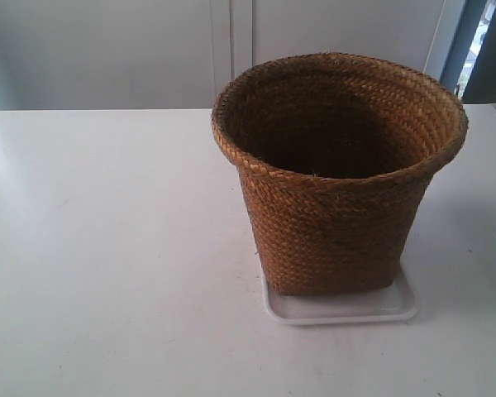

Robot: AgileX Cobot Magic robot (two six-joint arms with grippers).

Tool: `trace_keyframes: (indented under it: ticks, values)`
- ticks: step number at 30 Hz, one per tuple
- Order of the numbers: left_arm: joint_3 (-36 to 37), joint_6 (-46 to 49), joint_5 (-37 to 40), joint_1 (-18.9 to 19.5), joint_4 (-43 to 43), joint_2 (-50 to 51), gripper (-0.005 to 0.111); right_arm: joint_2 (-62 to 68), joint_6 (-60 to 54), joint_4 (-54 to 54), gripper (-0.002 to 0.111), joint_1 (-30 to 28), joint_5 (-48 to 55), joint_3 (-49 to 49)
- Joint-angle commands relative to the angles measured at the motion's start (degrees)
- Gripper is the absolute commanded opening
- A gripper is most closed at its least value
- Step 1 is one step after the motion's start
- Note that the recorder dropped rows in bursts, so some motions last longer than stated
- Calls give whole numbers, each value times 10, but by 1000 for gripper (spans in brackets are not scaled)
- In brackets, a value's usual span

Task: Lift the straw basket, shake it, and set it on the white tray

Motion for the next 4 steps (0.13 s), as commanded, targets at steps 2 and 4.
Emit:
trace_keyframes:
  ticks: [2,4]
  values:
    - [2,-5,2,2,-6,-2,0,-4,3,1,0,-3,-1,3]
    - [2,-5,2,2,-6,-2,0,-4,3,1,0,-3,-1,3]
